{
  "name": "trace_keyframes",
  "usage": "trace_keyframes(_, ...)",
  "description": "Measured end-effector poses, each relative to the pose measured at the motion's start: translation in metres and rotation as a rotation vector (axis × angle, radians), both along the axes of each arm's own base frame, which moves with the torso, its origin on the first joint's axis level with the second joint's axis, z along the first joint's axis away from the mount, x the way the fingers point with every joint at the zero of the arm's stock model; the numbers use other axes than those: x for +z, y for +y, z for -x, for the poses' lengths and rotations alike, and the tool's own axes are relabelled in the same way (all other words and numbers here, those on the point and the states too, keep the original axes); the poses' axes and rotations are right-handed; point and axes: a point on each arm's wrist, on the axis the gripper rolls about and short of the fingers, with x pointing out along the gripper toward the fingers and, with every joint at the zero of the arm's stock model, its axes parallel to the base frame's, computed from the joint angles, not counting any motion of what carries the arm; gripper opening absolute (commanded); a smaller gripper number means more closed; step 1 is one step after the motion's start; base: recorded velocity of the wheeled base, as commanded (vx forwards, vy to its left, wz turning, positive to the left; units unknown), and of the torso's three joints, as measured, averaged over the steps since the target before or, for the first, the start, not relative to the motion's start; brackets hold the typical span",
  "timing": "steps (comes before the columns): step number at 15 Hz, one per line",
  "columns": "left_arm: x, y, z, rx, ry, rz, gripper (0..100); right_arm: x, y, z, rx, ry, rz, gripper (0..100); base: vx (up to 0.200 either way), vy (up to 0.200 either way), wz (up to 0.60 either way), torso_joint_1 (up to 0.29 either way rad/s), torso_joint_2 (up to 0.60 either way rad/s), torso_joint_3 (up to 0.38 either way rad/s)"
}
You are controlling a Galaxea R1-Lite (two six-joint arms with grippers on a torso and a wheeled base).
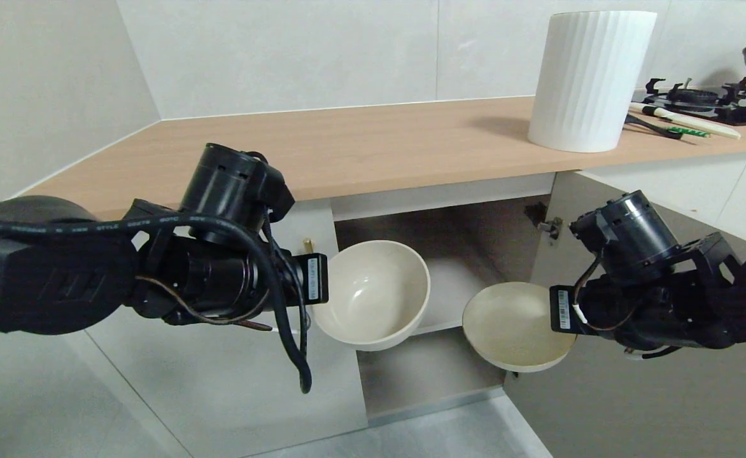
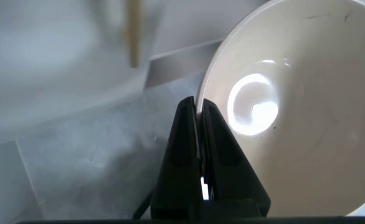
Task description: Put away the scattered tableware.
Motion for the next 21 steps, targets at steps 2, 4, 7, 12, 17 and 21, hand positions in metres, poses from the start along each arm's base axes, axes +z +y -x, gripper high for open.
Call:
trace_keyframes(2,0.001,0.001,0.000,0.006,-0.002,0.000,0,0.000,0.001,0.003,0.024,-0.008,-0.018,0,0.000,0.000,0.00,0.000,0.00,0.000)
trace_keyframes(4,0.002,0.000,0.001,0.002,-0.008,0.003,0,0.000,0.001,0.008,0.041,-0.010,-0.023,0,0.000,0.000,0.00,0.000,0.00,0.000)
trace_keyframes(7,0.003,0.001,0.001,0.007,-0.011,0.002,0,-0.002,0.003,0.008,0.046,-0.014,-0.025,0,0.000,0.000,0.00,0.000,0.00,0.000)
trace_keyframes(12,0.003,0.001,0.000,0.018,-0.018,-0.005,0,-0.005,0.003,0.008,0.047,-0.002,-0.016,0,0.000,0.000,0.00,0.000,0.00,0.000)
trace_keyframes(17,0.003,0.001,-0.001,0.019,-0.016,-0.005,0,-0.011,0.005,0.005,0.044,-0.052,-0.041,0,0.000,0.000,0.00,0.000,0.00,0.000)
trace_keyframes(21,0.004,0.001,0.000,0.019,-0.019,-0.004,0,-0.015,0.004,0.006,0.061,-0.059,-0.019,0,0.000,0.000,0.00,0.000,0.00,0.000)
